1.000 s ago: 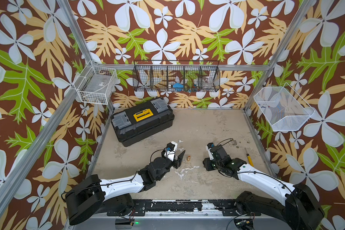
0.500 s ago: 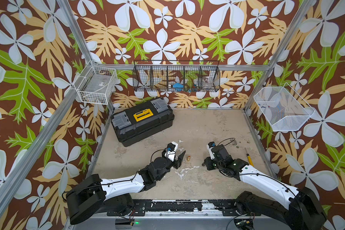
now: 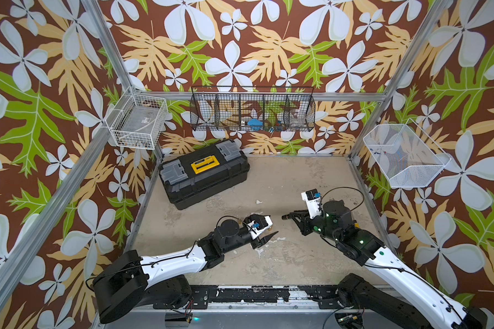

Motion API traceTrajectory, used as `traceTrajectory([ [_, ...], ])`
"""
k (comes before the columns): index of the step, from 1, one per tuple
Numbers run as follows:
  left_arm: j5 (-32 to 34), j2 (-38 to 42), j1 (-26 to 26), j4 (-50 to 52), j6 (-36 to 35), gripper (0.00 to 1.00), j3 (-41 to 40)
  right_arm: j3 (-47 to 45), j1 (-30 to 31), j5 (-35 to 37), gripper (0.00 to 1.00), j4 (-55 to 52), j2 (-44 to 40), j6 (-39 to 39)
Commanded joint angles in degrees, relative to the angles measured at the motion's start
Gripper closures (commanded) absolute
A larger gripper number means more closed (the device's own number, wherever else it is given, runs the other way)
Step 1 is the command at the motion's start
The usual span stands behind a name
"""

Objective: Open the lipstick cap
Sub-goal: Open the cover of the lipstick.

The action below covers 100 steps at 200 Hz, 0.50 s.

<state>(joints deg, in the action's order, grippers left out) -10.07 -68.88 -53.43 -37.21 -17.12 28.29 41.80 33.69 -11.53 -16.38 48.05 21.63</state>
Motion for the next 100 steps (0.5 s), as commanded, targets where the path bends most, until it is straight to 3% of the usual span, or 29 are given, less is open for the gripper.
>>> traceTrajectory([
  [1, -8.01, -0.28, 1.07, 5.91, -5.91, 0.36, 1.77, 1.29, 0.0, -6.62, 0.83, 0.7, -0.61, -1.49],
  [44, -8.06, -4.06, 1.18, 5.86, -5.76, 0.36, 5.73, 1.45, -0.03, -13.36, 0.83, 1.79, -0.94, -2.37],
  [100, -6.62, -7.76, 1.18, 4.34, -2.83, 0.42, 8.48, 0.53, 0.01, -14.66, 0.82, 2.39, -0.89, -2.63],
])
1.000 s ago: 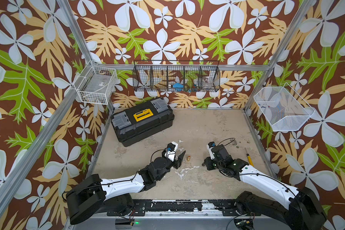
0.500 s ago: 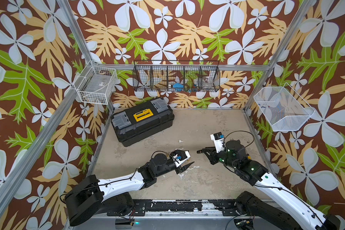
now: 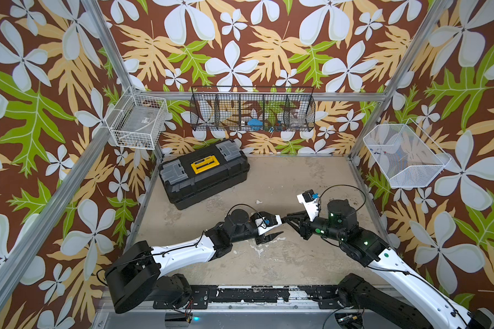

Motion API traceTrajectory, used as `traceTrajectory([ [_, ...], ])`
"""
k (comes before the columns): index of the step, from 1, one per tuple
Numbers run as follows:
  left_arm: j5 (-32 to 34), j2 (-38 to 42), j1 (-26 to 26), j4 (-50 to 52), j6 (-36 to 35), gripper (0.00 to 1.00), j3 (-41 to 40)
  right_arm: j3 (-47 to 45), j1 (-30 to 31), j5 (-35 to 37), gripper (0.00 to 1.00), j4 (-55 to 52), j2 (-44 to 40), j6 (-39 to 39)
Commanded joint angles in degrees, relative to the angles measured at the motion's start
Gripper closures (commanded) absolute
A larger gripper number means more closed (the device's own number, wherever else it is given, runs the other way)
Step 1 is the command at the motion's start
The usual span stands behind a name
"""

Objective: Open the lipstick cap
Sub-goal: Open the cover of the lipstick.

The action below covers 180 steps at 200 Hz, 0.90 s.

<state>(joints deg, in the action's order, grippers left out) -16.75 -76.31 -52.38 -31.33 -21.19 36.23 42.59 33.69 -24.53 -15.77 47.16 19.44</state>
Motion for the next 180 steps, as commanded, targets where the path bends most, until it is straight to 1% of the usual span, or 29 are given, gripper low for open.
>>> traceTrajectory([
  [1, 0.06, -0.28, 0.11, -1.54, 1.24, 0.42, 0.57, -0.24, -0.01, -1.65, 0.82, 1.83, 0.02, -0.45],
  [33, 0.92, -0.2, 0.1, -1.63, 1.72, 0.52, 0.46, -0.58, -0.03, -1.73, 0.81, 1.87, 0.63, -0.45],
  [44, 0.79, -0.17, 0.16, -1.64, 1.59, 0.58, 0.43, -0.55, -0.03, -1.83, 0.81, 1.88, 0.88, -0.45],
  [61, 0.51, -0.27, 0.1, -1.72, 1.66, 0.63, 0.37, -0.57, -0.03, -1.92, 0.81, 1.77, 1.16, -0.51],
  [101, 0.23, -0.31, 0.1, -1.45, 1.42, 0.7, 0.38, -0.4, -0.03, -1.9, 0.81, 1.68, 1.34, -0.51],
  [147, 0.22, -0.52, 0.09, -0.33, 0.8, 0.72, 0.6, -0.23, -0.03, -1.95, 0.81, 1.38, 1.53, -0.54],
  [163, 0.1, -0.53, 0.11, 0.3, 0.32, 0.79, 0.6, -0.18, -0.03, -1.84, 0.81, 1.18, 1.53, -0.46],
  [180, 0.23, -0.51, 0.14, 0.47, 0.1, 0.81, 0.34, 0.1, -0.03, -1.78, 0.81, 0.87, 1.53, -0.46],
])
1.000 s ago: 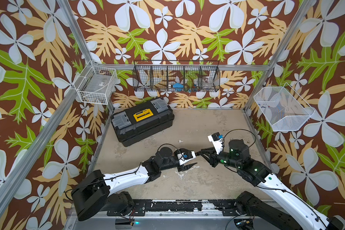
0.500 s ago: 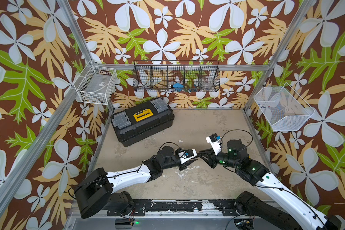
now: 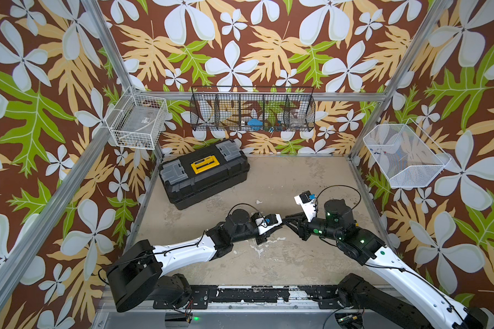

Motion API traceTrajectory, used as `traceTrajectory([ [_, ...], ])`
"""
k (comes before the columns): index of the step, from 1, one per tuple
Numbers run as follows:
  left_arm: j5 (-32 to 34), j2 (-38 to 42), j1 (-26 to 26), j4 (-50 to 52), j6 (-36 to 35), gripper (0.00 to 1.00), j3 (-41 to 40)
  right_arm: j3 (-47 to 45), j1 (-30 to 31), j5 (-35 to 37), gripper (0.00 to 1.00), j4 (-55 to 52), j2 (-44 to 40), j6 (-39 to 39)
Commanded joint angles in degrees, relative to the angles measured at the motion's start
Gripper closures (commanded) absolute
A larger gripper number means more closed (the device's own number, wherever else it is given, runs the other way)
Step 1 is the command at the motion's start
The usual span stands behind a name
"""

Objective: Open the lipstick cap
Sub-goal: Open the cover of the lipstick.

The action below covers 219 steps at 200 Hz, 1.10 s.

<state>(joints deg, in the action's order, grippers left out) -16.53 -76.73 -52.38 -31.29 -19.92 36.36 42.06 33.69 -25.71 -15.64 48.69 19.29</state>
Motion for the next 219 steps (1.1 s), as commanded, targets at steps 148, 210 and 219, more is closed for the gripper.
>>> traceTrajectory([
  [148, 1.8, 1.96, 0.13, -4.52, 0.91, 0.89, -5.59, 7.42, -0.03, 9.68, 0.81, -3.91, -2.23, -0.66],
  [210, 5.06, 5.21, 0.11, -10.12, 3.64, 0.89, -9.34, 6.67, -0.03, 19.82, 0.8, -5.1, 0.57, -1.08],
  [219, 5.6, 5.94, 0.13, -11.1, 4.18, 0.88, -10.0, 6.07, -0.03, 20.53, 0.8, -5.15, 1.94, -1.08],
])
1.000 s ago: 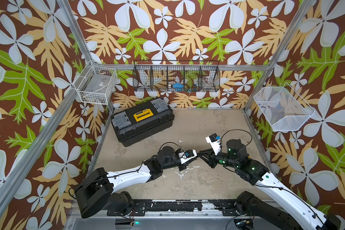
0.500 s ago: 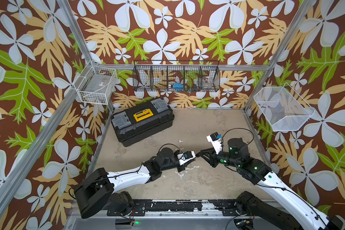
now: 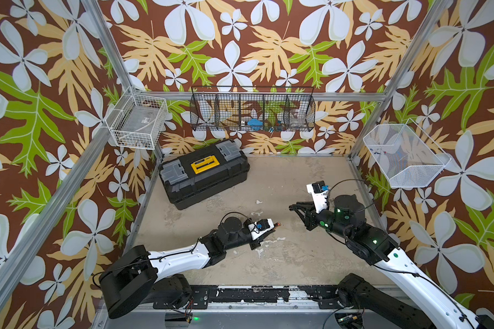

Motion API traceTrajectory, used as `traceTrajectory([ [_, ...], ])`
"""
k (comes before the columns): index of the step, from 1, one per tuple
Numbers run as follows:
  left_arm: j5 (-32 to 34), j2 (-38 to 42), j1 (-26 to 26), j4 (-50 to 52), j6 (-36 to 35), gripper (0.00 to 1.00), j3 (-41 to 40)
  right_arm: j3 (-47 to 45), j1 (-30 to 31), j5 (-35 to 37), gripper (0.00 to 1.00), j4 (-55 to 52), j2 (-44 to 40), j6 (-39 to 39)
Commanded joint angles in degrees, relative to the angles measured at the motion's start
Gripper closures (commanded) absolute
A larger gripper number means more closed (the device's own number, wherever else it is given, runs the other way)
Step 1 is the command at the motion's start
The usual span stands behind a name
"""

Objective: Open the lipstick cap
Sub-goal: Open the cover of the lipstick, then place the cover at the center of the board.

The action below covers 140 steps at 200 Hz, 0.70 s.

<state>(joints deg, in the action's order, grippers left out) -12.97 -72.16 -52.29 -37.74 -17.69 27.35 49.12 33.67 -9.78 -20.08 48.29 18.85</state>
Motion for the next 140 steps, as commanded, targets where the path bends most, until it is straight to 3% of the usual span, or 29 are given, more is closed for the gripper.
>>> traceTrajectory([
  [1, 2.1, 1.48, 0.07, -4.77, 2.0, 0.88, -1.08, -1.06, -0.05, 4.68, 0.8, -0.69, 2.46, -0.74],
  [70, 3.59, 6.28, 0.08, -7.7, 4.07, 0.89, -4.41, -6.36, -0.13, 7.21, 0.79, 5.12, 16.65, -0.61],
  [140, 3.3, 8.35, 0.03, -7.97, 4.25, 0.88, -5.29, -4.83, -0.09, 11.7, 0.78, 7.66, 30.79, -2.72],
])
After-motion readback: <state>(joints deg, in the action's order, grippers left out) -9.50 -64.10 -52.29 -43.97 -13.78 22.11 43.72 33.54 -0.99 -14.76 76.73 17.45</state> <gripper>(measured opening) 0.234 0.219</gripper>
